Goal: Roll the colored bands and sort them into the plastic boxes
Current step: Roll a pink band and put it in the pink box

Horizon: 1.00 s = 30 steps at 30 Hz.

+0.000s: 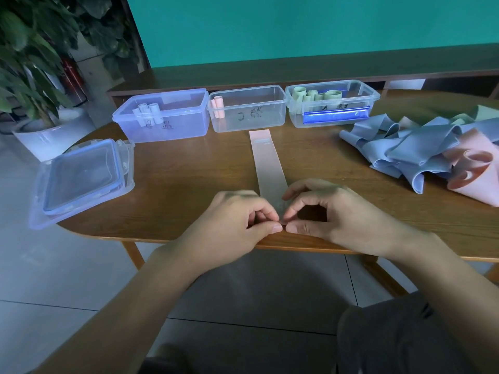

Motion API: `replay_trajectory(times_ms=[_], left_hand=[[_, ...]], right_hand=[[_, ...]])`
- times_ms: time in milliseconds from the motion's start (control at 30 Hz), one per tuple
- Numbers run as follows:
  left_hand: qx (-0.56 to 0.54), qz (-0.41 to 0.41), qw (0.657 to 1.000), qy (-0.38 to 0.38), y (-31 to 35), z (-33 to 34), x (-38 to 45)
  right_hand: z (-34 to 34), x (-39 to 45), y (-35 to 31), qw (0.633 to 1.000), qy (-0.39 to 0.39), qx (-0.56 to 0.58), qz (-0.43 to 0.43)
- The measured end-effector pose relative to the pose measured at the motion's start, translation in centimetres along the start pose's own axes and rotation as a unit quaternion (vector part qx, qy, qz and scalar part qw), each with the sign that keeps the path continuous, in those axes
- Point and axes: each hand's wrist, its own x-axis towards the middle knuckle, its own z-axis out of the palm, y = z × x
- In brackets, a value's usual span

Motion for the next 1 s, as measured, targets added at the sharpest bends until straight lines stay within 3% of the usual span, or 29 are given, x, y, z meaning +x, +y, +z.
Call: replay_trajectory(times_ms=[333, 667, 1000], left_hand=[[0.025, 0.02, 0.999, 0.041, -0.4, 0.4, 0.3], [0.044, -0.028, 0.996, 0.076, -0.4, 0.7, 0.9], [0.002, 0.038, 0.998, 0.046, -1.0, 1.2, 0.6]], right_hand=[[0.1, 0.5, 0.2, 0.999, 0.032, -0.029, 0.023], [-0.7, 1.8, 0.4, 0.993, 0.018, -0.045, 0.105], [0.0, 1.6, 0.1, 0.995, 0.05, -0.026, 0.083]])
